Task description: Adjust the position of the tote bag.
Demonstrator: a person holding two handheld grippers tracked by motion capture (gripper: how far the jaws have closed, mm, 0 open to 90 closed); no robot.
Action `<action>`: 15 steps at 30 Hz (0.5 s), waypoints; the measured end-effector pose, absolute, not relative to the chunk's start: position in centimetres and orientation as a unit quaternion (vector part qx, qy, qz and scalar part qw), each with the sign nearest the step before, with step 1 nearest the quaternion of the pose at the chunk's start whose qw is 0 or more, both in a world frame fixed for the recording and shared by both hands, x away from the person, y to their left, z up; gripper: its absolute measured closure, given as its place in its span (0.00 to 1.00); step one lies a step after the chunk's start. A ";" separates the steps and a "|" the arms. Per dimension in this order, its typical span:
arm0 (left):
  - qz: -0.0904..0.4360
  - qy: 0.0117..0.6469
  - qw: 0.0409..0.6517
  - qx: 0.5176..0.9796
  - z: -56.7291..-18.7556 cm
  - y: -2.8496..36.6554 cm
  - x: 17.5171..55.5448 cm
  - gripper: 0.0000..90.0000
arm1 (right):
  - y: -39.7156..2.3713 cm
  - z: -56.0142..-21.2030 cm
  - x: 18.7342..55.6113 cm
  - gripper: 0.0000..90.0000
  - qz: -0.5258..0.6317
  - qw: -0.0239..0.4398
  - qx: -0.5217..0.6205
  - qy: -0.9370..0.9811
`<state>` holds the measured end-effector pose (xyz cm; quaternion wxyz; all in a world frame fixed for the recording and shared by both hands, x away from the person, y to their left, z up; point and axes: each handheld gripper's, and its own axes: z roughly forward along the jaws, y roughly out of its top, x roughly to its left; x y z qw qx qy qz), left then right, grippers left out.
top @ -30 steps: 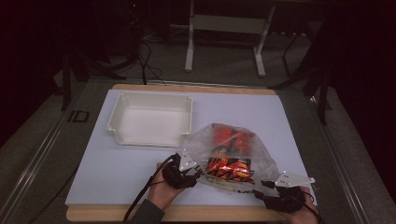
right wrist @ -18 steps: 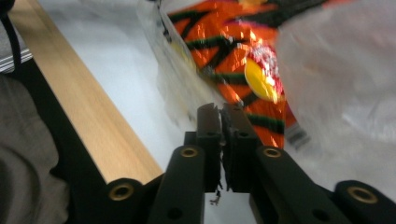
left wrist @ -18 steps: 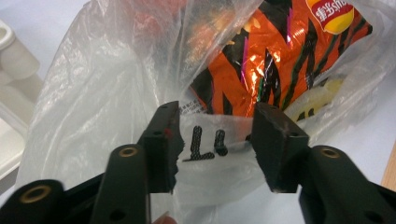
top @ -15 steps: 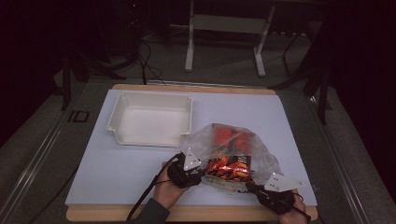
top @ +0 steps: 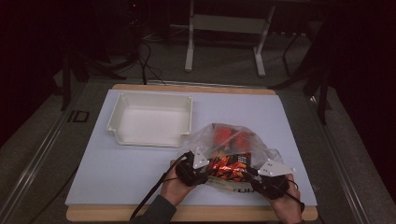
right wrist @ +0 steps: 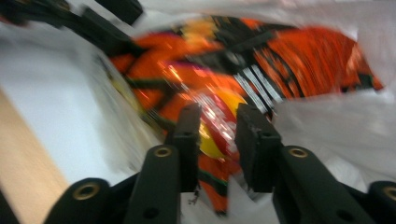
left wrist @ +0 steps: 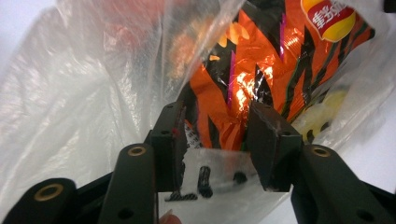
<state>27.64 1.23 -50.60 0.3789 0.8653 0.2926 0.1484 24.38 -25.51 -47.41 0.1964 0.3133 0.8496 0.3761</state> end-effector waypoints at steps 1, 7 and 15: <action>0.148 0.290 0.375 0.868 -50.7 1.2 27.6 0.61 | -25.8 -47.9 24.9 0.73 0.360 0.196 0.320 0.854; 0.154 0.276 0.350 0.882 -51.4 1.2 27.0 0.59 | -27.3 -49.7 25.4 0.60 0.340 0.171 0.342 0.859; 0.153 0.271 0.336 0.889 -52.5 2.4 26.6 0.59 | -29.0 -51.4 25.1 0.60 0.321 0.145 0.356 0.866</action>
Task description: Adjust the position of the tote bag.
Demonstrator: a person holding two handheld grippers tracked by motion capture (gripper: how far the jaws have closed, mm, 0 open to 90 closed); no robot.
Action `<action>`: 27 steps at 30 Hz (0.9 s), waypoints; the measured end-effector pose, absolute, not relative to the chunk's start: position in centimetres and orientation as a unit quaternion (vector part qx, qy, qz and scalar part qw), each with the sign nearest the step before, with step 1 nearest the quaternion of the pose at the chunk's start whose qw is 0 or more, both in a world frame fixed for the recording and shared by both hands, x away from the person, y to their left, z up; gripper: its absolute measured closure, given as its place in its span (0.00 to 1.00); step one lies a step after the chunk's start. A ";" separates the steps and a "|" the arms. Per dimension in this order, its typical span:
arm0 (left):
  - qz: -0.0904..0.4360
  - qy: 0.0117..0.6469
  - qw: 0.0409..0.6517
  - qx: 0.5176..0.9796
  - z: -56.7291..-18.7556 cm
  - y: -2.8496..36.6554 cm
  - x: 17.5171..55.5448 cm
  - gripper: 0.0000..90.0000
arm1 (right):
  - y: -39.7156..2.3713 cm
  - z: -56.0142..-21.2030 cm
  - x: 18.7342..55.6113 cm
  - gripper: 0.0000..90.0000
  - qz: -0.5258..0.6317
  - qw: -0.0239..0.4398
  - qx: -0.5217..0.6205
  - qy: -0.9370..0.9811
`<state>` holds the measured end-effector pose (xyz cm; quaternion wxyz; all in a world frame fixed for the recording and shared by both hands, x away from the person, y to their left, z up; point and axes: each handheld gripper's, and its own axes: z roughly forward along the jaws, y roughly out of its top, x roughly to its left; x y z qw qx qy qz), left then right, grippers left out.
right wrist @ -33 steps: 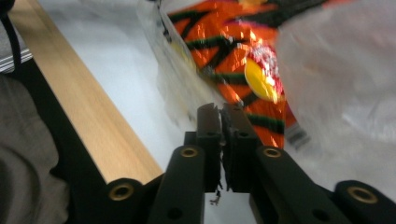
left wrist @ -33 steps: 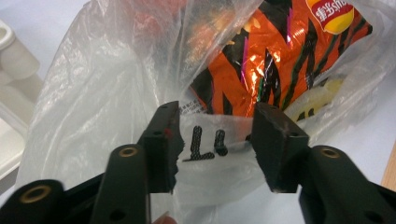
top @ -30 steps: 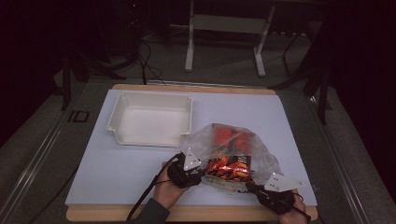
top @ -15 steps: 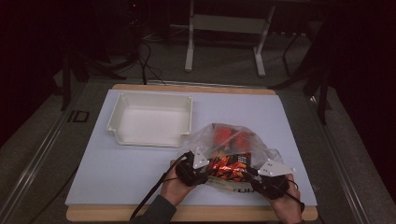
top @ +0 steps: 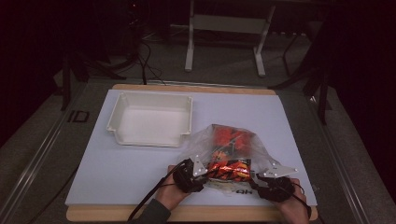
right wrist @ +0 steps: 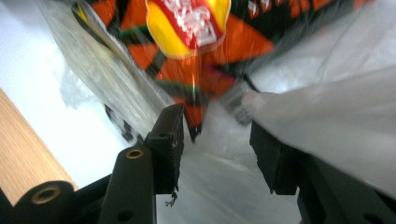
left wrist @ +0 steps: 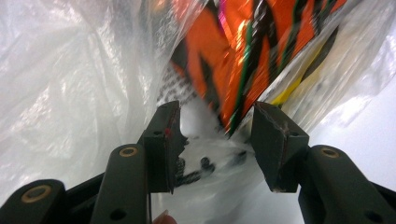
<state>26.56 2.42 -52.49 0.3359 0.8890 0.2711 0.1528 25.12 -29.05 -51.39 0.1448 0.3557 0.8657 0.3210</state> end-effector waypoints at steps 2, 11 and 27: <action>0.155 0.270 0.335 0.889 -52.6 2.6 26.5 0.59 | -29.2 -51.5 25.2 0.60 0.322 0.143 0.356 0.865; 0.168 0.289 0.318 0.887 -52.8 4.9 26.8 0.59 | -30.4 -51.8 25.3 0.59 0.319 0.137 0.355 0.868; 0.203 0.360 0.300 0.860 -52.8 6.4 28.6 0.62 | -33.3 -52.4 26.0 0.62 0.318 0.152 0.400 0.846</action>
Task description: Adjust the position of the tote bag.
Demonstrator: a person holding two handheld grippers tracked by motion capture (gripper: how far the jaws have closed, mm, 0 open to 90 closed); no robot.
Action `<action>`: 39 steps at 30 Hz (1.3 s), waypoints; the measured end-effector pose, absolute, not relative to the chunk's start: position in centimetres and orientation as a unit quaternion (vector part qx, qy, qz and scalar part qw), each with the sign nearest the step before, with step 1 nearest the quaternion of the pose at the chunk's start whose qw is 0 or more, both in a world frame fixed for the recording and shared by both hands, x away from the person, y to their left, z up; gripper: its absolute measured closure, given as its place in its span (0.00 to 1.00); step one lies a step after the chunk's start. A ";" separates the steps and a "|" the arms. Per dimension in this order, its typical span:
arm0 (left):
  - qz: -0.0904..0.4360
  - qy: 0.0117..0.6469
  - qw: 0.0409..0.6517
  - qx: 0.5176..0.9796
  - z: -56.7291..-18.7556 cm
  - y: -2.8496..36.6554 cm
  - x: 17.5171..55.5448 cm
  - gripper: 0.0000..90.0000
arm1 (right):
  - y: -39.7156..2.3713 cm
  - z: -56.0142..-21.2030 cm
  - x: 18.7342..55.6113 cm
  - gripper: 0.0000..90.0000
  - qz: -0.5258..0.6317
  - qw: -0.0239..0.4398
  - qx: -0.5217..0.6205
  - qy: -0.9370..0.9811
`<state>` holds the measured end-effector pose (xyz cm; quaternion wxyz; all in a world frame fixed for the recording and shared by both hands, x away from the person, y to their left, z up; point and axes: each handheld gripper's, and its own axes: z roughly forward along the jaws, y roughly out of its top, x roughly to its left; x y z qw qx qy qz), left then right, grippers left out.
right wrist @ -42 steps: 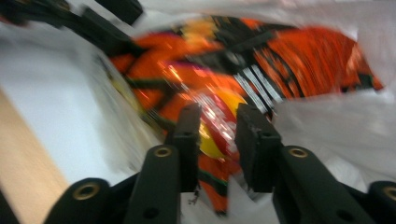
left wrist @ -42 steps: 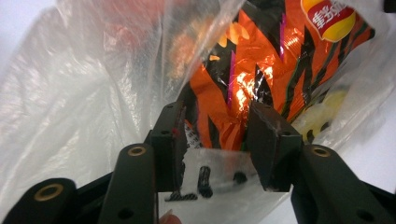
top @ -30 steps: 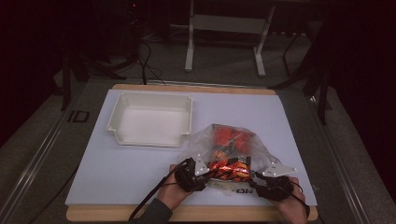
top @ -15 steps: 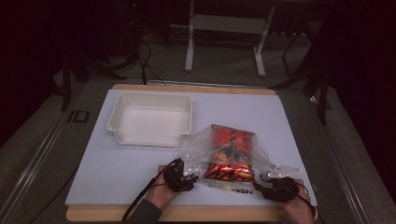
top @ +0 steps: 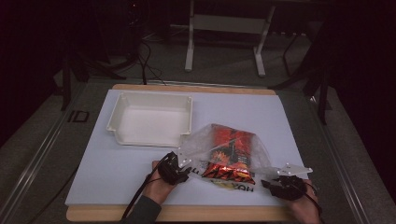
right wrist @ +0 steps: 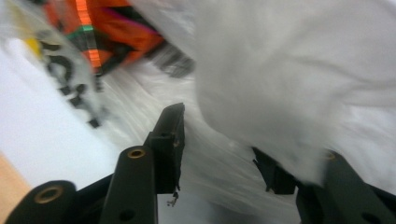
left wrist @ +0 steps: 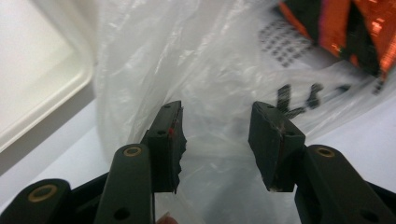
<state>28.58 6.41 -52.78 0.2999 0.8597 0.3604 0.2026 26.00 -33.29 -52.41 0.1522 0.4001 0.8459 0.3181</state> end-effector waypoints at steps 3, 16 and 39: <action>0.208 0.379 0.292 0.853 -52.7 6.8 28.9 0.62 | -33.5 -52.4 26.2 0.63 0.314 0.155 0.412 0.841; 0.203 0.390 0.314 0.841 -51.9 8.0 28.5 0.60 | -33.7 -52.0 26.4 0.61 0.309 0.150 0.446 0.826; 0.187 0.342 0.395 0.832 -49.2 7.2 25.2 0.58 | -33.6 -49.7 22.2 0.63 0.351 0.135 0.382 0.844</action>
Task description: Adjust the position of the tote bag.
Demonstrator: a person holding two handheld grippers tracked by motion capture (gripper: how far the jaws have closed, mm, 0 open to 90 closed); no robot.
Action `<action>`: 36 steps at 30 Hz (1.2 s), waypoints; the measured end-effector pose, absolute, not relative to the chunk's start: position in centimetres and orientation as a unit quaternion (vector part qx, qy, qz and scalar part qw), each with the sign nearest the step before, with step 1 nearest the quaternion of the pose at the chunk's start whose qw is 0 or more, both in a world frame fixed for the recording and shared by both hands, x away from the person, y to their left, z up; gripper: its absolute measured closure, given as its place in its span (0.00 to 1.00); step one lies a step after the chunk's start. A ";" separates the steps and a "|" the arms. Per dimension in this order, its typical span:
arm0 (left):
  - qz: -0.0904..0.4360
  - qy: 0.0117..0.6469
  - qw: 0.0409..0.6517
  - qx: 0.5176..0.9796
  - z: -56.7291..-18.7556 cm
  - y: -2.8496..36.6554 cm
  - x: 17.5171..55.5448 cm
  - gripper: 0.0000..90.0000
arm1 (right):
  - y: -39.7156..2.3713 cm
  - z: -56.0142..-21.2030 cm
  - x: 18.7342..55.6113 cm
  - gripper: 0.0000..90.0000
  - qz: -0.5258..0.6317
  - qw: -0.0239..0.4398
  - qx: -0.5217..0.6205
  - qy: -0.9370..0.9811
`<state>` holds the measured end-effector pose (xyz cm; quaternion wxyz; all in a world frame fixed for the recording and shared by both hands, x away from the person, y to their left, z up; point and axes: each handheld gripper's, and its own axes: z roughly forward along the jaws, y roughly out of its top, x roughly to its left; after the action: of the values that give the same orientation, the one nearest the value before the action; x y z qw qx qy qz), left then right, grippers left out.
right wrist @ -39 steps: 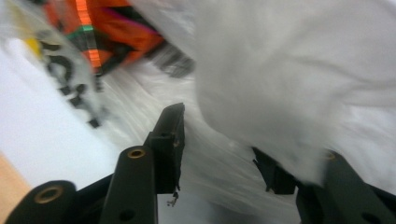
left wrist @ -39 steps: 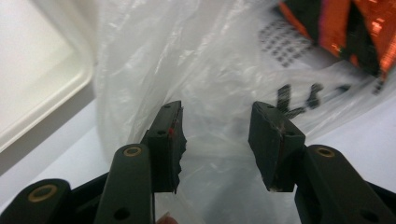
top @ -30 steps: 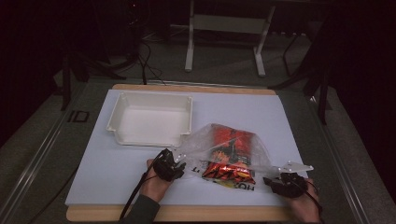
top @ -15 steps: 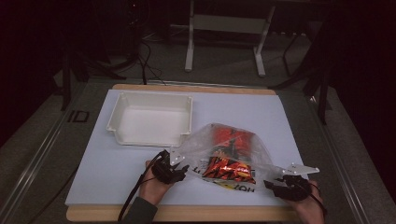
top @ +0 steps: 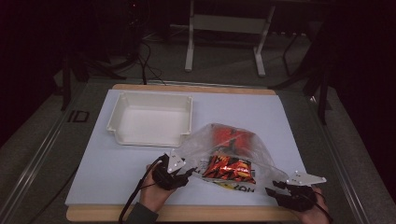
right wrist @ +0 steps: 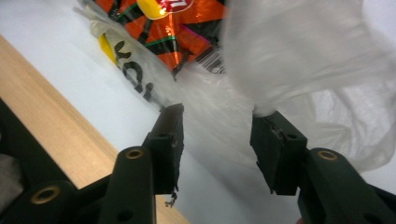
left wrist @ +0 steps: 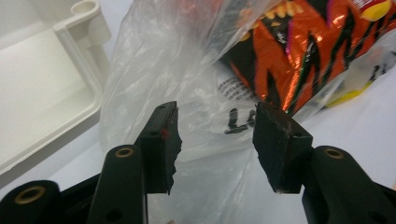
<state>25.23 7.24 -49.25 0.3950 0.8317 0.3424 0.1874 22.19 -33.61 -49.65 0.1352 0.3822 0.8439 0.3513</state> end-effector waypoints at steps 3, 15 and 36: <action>0.184 0.338 0.396 0.834 -49.3 7.0 25.2 0.60 | -33.4 -49.6 21.8 0.68 0.352 0.130 0.374 0.848; 0.161 0.339 0.399 0.836 -49.8 5.6 26.1 0.73 | -30.7 -48.9 22.0 0.83 0.367 0.145 0.334 0.856; 0.178 0.346 0.342 0.856 -50.8 1.8 29.4 0.69 | -26.6 -47.9 27.1 0.75 0.361 0.218 0.352 0.836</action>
<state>29.42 1.81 -50.84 0.3416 0.8557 0.3457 0.1779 27.07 -26.62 -47.92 0.2180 0.3523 0.8355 0.3609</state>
